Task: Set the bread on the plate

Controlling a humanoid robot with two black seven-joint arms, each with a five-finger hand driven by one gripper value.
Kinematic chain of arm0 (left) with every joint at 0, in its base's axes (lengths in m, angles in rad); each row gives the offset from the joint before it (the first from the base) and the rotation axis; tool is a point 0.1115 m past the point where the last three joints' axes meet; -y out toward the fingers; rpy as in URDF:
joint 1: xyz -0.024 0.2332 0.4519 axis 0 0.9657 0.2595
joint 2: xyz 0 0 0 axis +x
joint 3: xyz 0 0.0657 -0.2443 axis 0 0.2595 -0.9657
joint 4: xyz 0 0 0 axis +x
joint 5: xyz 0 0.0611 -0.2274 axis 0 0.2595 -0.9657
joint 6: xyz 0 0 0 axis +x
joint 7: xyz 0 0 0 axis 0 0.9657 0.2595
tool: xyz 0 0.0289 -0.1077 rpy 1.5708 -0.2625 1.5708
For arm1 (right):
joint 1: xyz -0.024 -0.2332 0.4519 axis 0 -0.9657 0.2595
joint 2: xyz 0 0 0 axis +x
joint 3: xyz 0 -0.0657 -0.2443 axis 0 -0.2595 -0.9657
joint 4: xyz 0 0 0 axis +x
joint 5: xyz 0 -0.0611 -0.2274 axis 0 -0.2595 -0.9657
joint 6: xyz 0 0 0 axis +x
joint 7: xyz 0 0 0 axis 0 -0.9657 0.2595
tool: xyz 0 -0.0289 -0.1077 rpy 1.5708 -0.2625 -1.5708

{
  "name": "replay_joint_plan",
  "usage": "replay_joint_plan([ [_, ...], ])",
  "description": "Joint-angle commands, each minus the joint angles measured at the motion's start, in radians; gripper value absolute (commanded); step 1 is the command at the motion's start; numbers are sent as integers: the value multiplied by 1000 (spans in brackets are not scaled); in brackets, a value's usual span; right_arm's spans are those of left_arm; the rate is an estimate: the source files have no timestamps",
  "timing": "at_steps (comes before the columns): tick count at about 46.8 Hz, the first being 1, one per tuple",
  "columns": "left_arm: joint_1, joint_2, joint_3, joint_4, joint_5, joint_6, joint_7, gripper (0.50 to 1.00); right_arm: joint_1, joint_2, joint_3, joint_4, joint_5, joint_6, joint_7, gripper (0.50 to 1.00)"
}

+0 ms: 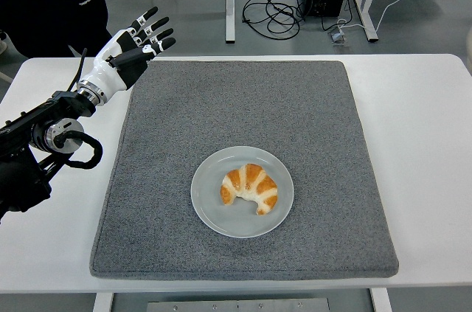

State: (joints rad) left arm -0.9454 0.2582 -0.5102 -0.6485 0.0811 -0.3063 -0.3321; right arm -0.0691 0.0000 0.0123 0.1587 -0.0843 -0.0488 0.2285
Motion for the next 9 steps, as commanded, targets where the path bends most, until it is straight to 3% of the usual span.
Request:
replay_joint_plan([
  [1, 1, 1, -1, 0, 0, -2, -2, 931, 0, 0, 0, 1, 0, 1, 0, 1000],
  [9, 2, 1, -1, 0, 0, -2, -4, 936, 0, 0, -2, 2, 0, 1, 0, 1000],
])
